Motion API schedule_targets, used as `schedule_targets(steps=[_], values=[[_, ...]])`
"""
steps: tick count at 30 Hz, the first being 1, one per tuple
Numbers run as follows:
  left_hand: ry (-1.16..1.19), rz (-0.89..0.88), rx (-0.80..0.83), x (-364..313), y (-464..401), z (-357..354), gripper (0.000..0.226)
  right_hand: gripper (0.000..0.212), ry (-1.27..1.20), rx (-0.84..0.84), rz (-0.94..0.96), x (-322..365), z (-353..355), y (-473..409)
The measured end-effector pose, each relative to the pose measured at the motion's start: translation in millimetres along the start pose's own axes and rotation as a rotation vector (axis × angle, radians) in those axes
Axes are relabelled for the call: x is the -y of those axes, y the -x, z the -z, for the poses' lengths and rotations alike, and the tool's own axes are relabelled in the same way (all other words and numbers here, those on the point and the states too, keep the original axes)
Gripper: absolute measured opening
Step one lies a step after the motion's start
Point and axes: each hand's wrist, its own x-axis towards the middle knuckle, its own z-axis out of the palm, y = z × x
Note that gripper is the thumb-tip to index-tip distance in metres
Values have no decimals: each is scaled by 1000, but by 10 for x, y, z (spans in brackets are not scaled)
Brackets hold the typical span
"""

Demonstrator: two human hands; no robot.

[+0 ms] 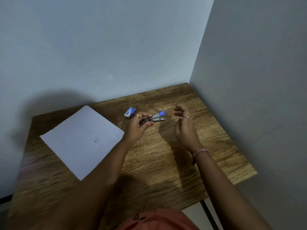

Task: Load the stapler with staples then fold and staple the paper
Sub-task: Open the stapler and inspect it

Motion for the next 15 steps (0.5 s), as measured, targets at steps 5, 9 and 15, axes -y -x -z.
schedule_targets(steps=[5, 9, 15], values=[[2, -1, -16, 10, 6, -11, 25, 58, 195, 117, 34, -66, -13, 43], [68, 36, -45, 11, 9, -16, 26, 62, 72, -38, 10, 6, -38, 26], [190, 47, -122, -97, -4, -72, 28, 76, -75, -84, -44, 113, -89, 21]])
